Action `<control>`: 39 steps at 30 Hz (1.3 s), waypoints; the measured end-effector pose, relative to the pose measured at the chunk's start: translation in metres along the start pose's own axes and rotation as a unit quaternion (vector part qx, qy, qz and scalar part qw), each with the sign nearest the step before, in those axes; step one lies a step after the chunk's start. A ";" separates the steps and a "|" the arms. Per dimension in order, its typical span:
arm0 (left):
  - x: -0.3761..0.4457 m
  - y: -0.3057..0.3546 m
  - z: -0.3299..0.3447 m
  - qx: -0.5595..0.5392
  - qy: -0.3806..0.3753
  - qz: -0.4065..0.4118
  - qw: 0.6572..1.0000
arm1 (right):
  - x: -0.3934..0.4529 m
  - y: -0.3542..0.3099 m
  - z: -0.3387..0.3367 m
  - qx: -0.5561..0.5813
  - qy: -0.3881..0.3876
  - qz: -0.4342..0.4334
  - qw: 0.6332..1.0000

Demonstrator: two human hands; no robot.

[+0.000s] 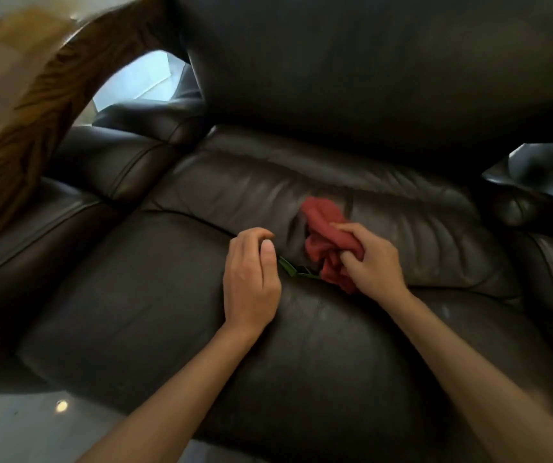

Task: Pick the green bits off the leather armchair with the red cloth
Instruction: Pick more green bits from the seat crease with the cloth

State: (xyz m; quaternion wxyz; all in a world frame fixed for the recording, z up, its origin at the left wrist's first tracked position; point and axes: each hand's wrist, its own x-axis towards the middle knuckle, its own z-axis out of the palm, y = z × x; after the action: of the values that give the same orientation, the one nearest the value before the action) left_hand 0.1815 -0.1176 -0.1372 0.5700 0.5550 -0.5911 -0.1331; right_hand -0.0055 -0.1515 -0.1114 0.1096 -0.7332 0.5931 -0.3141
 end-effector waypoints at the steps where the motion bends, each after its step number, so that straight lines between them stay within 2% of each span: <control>1: 0.000 0.001 0.000 -0.001 0.000 -0.002 1.000 | -0.007 -0.008 0.001 0.007 -0.013 -0.008 1.000; 6: 0.001 0.003 -0.004 -0.038 -0.002 -0.062 0.997 | -0.019 -0.038 -0.006 0.094 -0.097 -0.031 0.990; 8: 0.001 0.005 -0.006 -0.049 0.003 -0.077 0.996 | -0.013 -0.043 -0.020 0.148 -0.068 -0.032 0.986; 10: 0.000 0.006 -0.008 -0.053 0.003 -0.084 0.995 | 0.001 -0.041 -0.037 0.173 0.005 -0.027 0.985; 13: 0.000 0.007 -0.007 -0.047 -0.001 -0.095 0.994 | 0.029 -0.033 -0.052 0.163 0.074 0.004 0.984; 17: 0.000 0.006 -0.006 -0.039 0.003 -0.101 0.994 | 0.035 -0.029 -0.018 0.133 0.018 0.050 0.990; 20: 0.001 0.005 -0.005 -0.041 0.007 -0.110 0.993 | 0.018 -0.032 0.015 0.069 -0.011 0.035 0.997; 22: 0.001 0.007 -0.006 -0.028 -0.027 -0.080 0.996 | 0.008 -0.038 0.021 0.076 -0.033 0.019 0.996; 25: 0.001 0.009 -0.007 0.028 -0.103 0.023 0.994 | -0.005 -0.048 0.019 0.079 -0.084 0.005 0.993; 28: 0.001 0.013 -0.008 0.065 -0.145 0.045 0.986 | -0.010 -0.055 0.014 0.085 -0.104 0.031 0.990; 30: 0.002 0.018 -0.011 0.081 -0.157 0.040 0.983 | -0.011 -0.060 0.010 0.093 -0.117 0.049 0.988; 33: -0.004 0.027 -0.021 0.131 -0.151 0.084 0.976 | -0.021 -0.064 0.002 0.124 -0.125 0.066 0.982; 37: -0.020 0.027 -0.047 0.127 -0.167 0.167 0.963 | -0.047 -0.067 -0.015 0.165 -0.133 0.021 0.977; 39: -0.019 0.028 -0.058 0.105 -0.174 0.203 0.958 | -0.050 -0.072 -0.024 0.180 -0.111 -0.010 0.977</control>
State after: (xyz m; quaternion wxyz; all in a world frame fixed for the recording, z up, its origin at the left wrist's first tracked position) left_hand 0.2095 -0.0647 -0.1071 0.4120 0.4483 -0.7919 -0.0464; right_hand 0.0329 -0.0802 -0.0709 0.3013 -0.7378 0.5035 -0.3336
